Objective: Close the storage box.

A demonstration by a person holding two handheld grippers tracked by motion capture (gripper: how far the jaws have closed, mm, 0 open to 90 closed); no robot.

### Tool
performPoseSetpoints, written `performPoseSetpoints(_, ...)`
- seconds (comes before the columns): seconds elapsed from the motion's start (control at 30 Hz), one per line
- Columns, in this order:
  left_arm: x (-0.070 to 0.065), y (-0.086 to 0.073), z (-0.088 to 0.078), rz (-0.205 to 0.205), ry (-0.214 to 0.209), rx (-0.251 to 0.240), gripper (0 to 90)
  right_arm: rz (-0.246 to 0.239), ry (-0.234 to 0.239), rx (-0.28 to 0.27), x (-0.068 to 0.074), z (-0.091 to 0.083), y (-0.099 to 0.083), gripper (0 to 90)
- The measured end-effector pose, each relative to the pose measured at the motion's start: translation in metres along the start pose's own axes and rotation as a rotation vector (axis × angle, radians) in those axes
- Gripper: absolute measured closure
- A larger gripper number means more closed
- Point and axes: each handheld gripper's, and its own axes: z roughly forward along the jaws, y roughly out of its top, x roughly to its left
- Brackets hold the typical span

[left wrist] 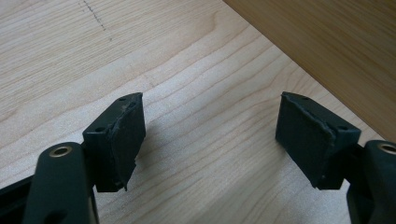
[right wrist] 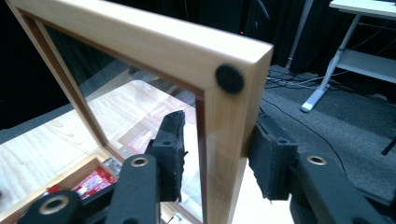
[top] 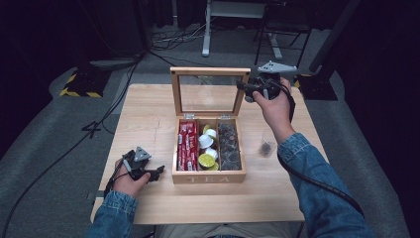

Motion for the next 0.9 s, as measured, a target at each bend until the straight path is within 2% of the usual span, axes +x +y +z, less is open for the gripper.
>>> performPoseSetpoints(0.17, 0.0, 0.0, 0.0, 0.0, 0.0, 0.0, 24.6, -0.015, 0.006, -0.003, 0.009, -0.01, -0.005, 58.3)
performPoseSetpoints(0.23, 0.0, 0.0, 0.0, 0.0, 0.0, 0.0, 24.6, -0.01, 0.017, -0.007, 0.011, -0.014, -0.008, 57.9)
performPoseSetpoints(0.6, 0.0, 0.0, 0.0, 0.0, 0.0, -0.001, 24.6, -0.044, 0.055, -0.012, 0.027, -0.036, -0.024, 55.8)
performPoseSetpoints(0.9, 0.0, 0.0, 0.0, 0.001, 0.002, 0.0, 24.6, -0.076, 0.07, 0.001, 0.038, -0.049, -0.036, 54.6)
